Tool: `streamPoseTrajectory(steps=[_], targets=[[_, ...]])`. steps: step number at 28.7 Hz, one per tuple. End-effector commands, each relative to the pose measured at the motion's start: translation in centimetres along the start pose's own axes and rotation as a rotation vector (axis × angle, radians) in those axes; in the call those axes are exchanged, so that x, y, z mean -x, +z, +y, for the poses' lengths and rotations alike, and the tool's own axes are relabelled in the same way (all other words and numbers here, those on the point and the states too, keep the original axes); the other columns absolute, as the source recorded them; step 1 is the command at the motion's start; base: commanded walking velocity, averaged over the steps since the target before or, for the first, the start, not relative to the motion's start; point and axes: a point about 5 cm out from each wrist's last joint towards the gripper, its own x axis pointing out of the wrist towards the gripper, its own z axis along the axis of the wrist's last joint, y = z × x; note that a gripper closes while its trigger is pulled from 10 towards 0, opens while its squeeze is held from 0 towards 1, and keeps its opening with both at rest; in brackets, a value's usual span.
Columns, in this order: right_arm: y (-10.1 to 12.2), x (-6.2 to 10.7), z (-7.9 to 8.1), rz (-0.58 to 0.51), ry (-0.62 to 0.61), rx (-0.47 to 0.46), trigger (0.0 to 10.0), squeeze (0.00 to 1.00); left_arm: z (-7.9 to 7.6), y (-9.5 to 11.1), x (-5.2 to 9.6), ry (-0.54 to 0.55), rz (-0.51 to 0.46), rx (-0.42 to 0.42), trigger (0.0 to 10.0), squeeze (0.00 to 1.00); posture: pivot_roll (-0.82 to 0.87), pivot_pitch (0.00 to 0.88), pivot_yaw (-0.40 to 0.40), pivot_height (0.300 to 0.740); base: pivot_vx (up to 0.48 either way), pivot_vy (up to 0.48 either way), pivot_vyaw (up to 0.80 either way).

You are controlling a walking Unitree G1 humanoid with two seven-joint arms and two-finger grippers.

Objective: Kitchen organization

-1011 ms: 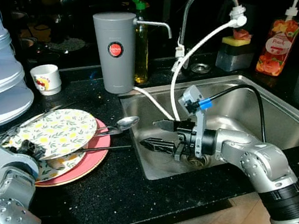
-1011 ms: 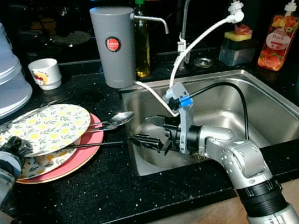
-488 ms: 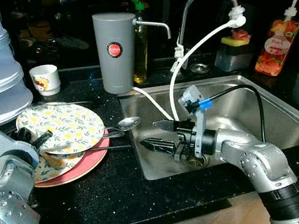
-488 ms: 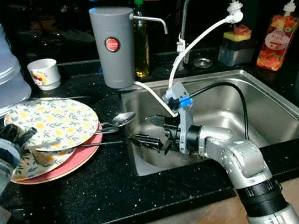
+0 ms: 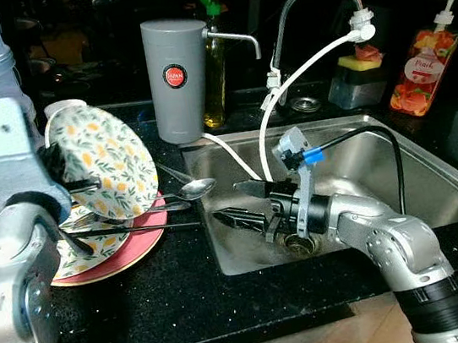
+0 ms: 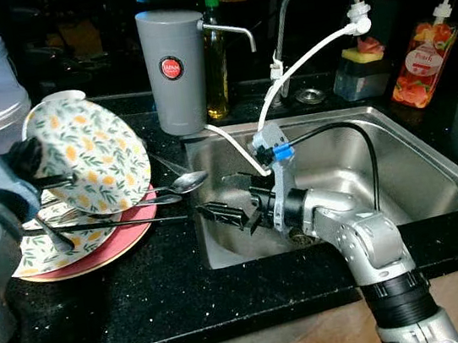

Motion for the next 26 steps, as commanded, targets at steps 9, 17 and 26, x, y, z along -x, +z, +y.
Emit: streamPoseTrajectory(steps=[9, 17, 26], targets=[[0.9, 0.2, -0.8, -0.062, -0.052, -0.004, 10.0, 0.00, -0.6, 1.1, -1.0, -0.085, -0.092, -0.185, 0.0, 0.00, 0.06, 0.030, -0.063, 0.740, 0.000, 0.000, 0.00], [2.5, 0.1, -2.3, -0.203, -0.182, -0.050, 10.0, 0.00, -2.6, 2.8, -1.7, -0.312, -0.279, -0.003, 0.0, 0.00, 0.06, 0.031, -0.070, 0.740, 0.000, 0.000, 0.00], [3.8, 0.2, -3.1, -0.312, -0.251, -0.091, 10.0, 0.00, -1.8, 3.3, -3.5, -0.397, -0.422, 0.150, 0.0, 0.00, 0.05, 0.028, -0.061, 0.740, 0.000, 0.000, 0.00]])
